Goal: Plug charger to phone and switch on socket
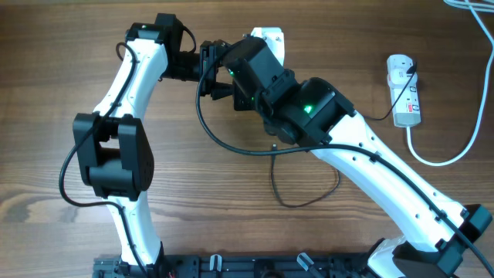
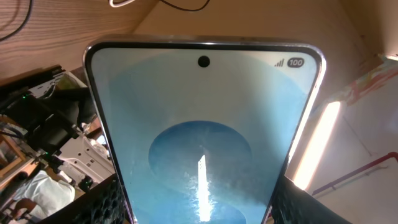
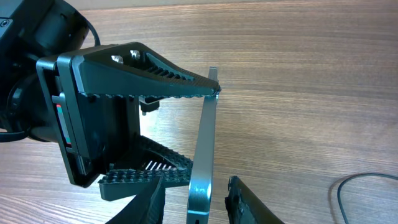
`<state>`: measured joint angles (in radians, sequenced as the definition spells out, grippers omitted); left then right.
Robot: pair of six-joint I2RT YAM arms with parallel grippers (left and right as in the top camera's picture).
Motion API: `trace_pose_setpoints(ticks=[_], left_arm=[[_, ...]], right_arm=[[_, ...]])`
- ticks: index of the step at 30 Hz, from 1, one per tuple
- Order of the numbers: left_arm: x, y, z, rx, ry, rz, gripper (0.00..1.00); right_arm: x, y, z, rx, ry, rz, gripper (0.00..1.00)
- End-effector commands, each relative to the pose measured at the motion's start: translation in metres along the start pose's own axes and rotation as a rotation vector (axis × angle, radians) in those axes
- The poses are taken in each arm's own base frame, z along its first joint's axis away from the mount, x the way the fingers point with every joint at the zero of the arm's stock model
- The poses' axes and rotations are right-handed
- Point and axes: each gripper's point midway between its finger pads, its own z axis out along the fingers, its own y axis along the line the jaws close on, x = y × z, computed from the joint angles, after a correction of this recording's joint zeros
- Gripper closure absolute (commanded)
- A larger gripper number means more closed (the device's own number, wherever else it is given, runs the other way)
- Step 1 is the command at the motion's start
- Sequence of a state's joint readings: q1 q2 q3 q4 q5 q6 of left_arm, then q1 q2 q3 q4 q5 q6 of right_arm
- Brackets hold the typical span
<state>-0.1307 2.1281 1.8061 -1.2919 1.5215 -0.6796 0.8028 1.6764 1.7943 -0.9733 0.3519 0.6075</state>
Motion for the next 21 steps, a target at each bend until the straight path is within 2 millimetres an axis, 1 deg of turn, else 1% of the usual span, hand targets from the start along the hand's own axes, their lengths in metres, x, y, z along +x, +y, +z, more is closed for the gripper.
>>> trace_pose_setpoints(ticks=[1,4,5,7,10,11,16,17,21], left_arm=[[0.0227,-0.0188,-0.0028,0.044,0.034,0.046,0.32],[0.0227,-0.0188,-0.0028,0.044,0.034,0.046,0.32],[0.0227,-0.0188,-0.0028,0.044,0.034,0.046,0.32],[0.0228,-0.0187,-0.0028,0.044,0.034,0.043,0.32],[0.0229,-0.0186,-0.0028,0.044,0.034,0.042,0.32],[0.0229,-0.0186,-0.0028,0.044,0.034,0.042,0.32],[0.0229,-0.0187,-0.0028,0.044,0.034,0.042,0.32],[0.0229,-0.0187,-0.0028,0.044,0.034,0.043,0.32],[0.0228,-0.0187,-0.0028,0.044,0.034,0.043,0.28]], right_arm=[[-0.0093,0.0046,-0.0125,-0.032,-0.026,0.008,0.66],[-0.01,0.005,-0.0125,-0.033,-0.028,0.007,0.66],[-0.01,0.005,-0.0125,-0.033,-0.028,0.007,0.68],[-0.0099,0.0049,-0.0125,-0.033,-0.028,0.007,0.74],[-0.0097,0.0051,-0.0117,-0.032,-0.027,0.008,0.78],[-0.0098,0.0053,-0.0116,-0.033,-0.027,0.009,0.82],[-0.0115,0.0066,-0.0115,-0.038,-0.034,0.015,0.92],[-0.0118,0.0068,-0.0115,-0.039,-0.035,0.021,0.96],[-0.0121,0.0078,-0.0118,-0.045,-0.035,0.071,0.95]])
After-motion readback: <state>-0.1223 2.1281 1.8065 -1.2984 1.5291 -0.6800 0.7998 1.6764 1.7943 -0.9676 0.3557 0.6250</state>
